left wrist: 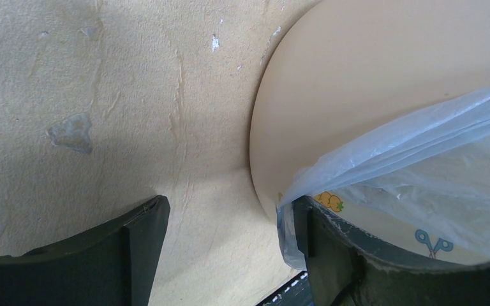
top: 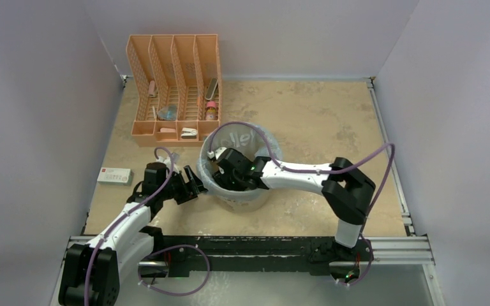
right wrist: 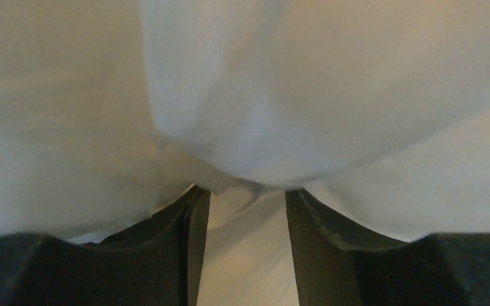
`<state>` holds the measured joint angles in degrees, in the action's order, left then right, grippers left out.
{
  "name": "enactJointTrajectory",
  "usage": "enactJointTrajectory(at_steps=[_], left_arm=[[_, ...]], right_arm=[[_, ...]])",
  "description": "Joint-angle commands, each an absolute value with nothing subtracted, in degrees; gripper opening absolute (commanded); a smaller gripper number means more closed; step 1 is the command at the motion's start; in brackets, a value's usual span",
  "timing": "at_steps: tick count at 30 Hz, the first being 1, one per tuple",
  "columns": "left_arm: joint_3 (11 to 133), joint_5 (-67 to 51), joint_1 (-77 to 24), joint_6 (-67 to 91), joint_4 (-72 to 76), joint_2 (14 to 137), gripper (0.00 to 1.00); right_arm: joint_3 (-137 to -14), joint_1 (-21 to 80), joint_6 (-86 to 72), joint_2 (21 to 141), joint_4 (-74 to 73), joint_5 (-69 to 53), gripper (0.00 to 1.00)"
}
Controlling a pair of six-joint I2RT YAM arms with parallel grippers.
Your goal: Put the trash bags into the trash bin
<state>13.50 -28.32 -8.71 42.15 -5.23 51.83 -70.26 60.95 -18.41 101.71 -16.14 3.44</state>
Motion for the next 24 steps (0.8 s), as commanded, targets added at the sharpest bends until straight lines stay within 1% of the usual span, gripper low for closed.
enactJointTrajectory(at_steps=[1, 8, 12, 16, 19, 24], left_arm=[[13.79, -29.26, -8.79, 40.51, -3.33, 51.06, 0.71], [13.63, -29.04, -8.79, 40.60, -3.34, 50.47, 0.71], [13.60, -29.04, -8.81, 40.59, -3.26, 50.58, 0.71], [13.79, -29.18, -8.79, 40.45, -3.23, 51.04, 0.71], [13.80, -29.18, -8.76, 40.43, -3.23, 51.04, 0.71], [13.66, -29.11, -8.79, 40.52, -3.21, 50.78, 0.71]], right_arm=[[-68.54, 60.91, -18.90, 104.24, -15.30, 0.14, 0.49], [-67.27, 60.91, -18.52, 107.02, -17.70, -1.02, 0.49], [-68.13, 60.83, -19.55, 104.36, -17.14, -0.18, 0.49], [-72.62, 60.81, -19.69, 102.23, -18.67, -0.18, 0.50], [-74.89, 60.74, -19.75, 100.61, -19.38, 2.00, 0.51], [-74.74, 60.56, -19.66, 100.70, -20.11, 0.34, 0.52]])
